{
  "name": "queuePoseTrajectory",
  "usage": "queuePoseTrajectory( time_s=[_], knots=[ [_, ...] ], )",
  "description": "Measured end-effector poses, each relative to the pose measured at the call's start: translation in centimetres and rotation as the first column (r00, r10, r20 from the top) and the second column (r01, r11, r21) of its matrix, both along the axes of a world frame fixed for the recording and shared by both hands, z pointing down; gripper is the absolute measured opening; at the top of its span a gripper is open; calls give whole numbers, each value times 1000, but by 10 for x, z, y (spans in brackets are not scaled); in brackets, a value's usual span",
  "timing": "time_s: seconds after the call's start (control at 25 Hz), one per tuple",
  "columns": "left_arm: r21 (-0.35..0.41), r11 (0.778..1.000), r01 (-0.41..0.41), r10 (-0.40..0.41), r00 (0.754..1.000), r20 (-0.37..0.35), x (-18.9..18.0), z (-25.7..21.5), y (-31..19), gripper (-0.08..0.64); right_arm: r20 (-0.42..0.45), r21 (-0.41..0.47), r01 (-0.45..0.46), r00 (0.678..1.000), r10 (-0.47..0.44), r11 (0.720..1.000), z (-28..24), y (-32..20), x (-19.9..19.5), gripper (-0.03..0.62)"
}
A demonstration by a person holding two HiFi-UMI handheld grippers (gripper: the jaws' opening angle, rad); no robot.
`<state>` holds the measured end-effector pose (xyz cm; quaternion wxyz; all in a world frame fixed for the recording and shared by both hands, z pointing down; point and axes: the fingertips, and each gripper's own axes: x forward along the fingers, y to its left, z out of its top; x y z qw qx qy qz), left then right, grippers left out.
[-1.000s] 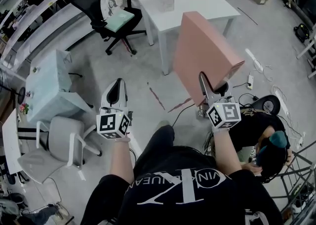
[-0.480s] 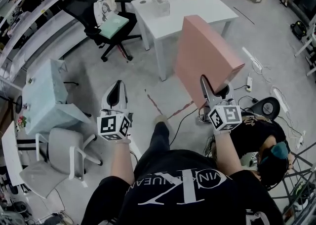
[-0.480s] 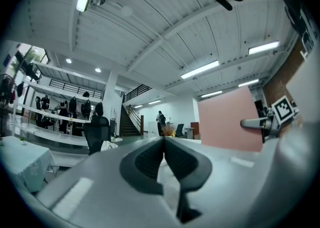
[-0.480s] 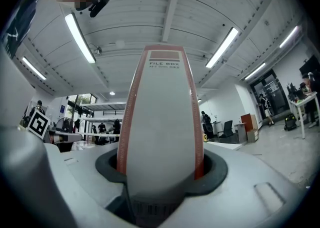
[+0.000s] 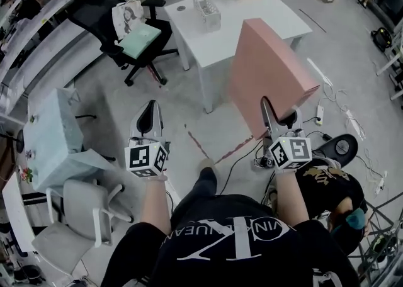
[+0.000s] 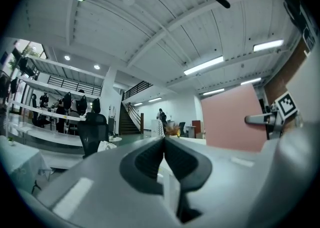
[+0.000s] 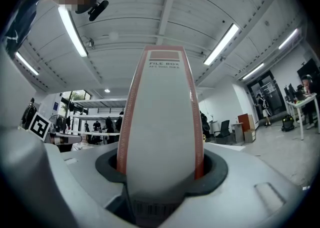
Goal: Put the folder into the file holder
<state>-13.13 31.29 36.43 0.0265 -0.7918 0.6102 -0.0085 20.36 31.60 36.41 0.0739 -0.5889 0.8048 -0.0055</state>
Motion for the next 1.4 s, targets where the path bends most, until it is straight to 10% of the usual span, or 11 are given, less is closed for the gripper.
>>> queuePoseTrajectory(
  time_s=[0.64, 1.4],
  knots=[
    [2, 999, -39, 39, 999, -2, -43, 1, -202, 0, 10, -3, -64, 998, 65, 998, -1, -178, -39, 287],
    [2, 1000, -29, 29, 999, -12, -48, 4, -293, 0, 22, 38, -48, 999, 47, 998, -21, -274, -47, 288]
  ],
)
